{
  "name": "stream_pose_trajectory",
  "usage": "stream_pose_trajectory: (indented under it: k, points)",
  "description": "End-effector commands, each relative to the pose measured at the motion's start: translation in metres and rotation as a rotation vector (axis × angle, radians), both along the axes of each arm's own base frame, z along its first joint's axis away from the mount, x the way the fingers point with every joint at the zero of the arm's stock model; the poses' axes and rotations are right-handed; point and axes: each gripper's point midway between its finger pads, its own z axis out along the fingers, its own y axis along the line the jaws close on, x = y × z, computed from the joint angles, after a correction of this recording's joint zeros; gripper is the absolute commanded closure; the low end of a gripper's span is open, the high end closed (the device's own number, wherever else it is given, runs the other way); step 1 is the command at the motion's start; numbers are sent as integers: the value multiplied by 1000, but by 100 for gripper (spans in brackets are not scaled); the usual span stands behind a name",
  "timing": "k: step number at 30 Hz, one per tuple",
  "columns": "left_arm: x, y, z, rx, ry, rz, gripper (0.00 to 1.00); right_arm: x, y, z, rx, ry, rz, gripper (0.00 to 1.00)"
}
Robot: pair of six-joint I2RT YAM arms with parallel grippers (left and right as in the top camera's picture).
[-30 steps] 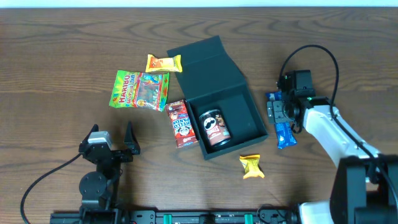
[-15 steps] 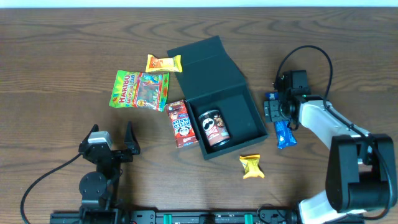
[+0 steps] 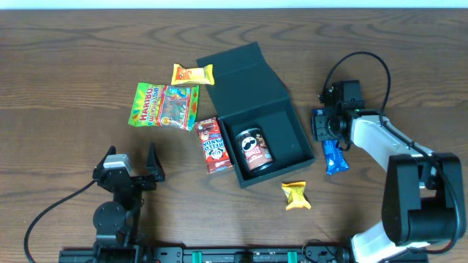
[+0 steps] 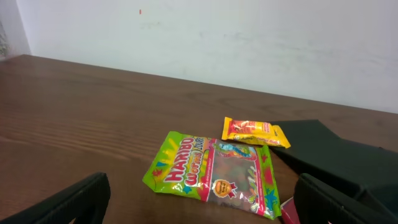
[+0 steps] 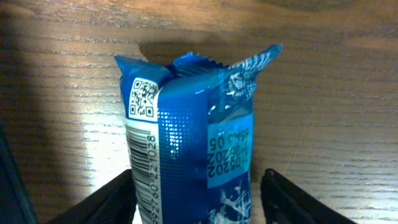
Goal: Pack container
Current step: 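Grasp the blue snack bar by its end with the right gripper, then lift the blue bar and lower it into the box beside the can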
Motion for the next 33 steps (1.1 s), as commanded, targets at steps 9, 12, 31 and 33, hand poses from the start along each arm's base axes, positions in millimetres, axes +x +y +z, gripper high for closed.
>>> stream_pose_trajectory:
  k: [9,12,31,33]
  points:
    - [-1,1,-17,17,56,2,5,-24,1,-25,9,106,-7,54]
    - [-1,1,-17,17,56,2,5,-24,2,-25,19,105,-17,64]
    - [-1,1,-17,17,56,2,5,-12,3,6,26,26,-20,70]
    - [-1,1,-17,17,56,2,5,-11,3,16,28,4,-22,70]
